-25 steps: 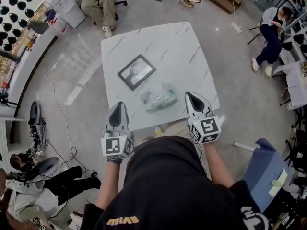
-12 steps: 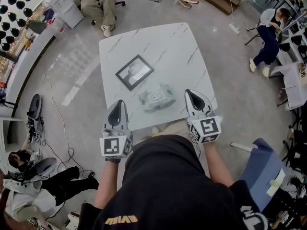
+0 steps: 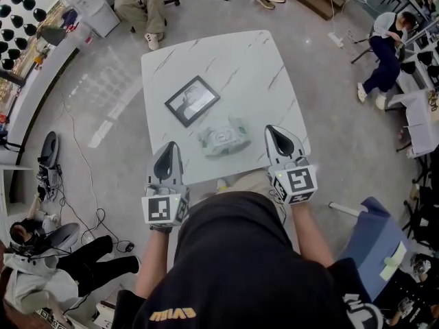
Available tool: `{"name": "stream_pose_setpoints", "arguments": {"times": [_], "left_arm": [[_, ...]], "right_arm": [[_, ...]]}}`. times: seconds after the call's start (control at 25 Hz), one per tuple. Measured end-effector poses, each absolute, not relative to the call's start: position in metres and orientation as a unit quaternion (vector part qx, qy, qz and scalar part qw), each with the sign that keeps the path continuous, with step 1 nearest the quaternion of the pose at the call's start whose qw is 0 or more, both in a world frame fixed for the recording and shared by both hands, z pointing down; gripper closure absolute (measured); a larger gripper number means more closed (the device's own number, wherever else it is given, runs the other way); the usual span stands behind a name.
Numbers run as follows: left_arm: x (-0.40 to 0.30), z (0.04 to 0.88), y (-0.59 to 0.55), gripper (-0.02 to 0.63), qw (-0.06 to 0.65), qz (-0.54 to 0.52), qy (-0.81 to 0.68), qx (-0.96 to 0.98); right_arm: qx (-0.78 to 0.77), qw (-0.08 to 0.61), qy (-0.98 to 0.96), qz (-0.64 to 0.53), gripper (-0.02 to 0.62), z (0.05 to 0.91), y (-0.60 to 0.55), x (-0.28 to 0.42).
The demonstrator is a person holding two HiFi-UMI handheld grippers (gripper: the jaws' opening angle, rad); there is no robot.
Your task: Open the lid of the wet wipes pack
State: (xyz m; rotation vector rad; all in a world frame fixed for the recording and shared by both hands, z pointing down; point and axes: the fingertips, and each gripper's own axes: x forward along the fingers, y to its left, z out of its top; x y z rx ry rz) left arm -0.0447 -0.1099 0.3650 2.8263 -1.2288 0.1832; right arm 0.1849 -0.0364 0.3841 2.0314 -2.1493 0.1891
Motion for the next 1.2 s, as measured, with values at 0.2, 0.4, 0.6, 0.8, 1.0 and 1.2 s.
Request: {"name": "stream_pose_setpoints", "arguments": {"times": [0.2,0.4,0.6,0.8,1.0,1.2], "left_arm": [[-0.043,0.366,-0.109,0.591,0.023,0.059,-0.395,0.916],[-0.041,0.365,-0.109,0.591,0.023,0.048,-0.389,0.920],[-0.045,0.366,-0.112,0.591,0.032,0.058,-0.395,0.916],[-0.044,0.366,-0.112,0.591,0.032,0.069,-0.398,0.914],[-0.030,0.380,-0.103,0.591,-0.001,0.116,-0.359,0.926],[-0.019,0.390,-0.090,0.591,-0.068,0.164,-0.323,0.930]], "right_arm": [[0.682,0.093,-0.723,0.059,0.594,0.384,-0.036,0.187],[0.682,0.098,-0.722,0.057,0.594,0.384,-0.036,0.186],[0.680,0.098,-0.724,0.059,0.594,0.381,-0.039,0.183],[0.680,0.098,-0.724,0.057,0.594,0.382,-0.039,0.186],[0.677,0.101,-0.726,0.063,0.594,0.386,-0.035,0.185],[0.671,0.104,-0.731,0.069,0.594,0.389,-0.032,0.183]]}}
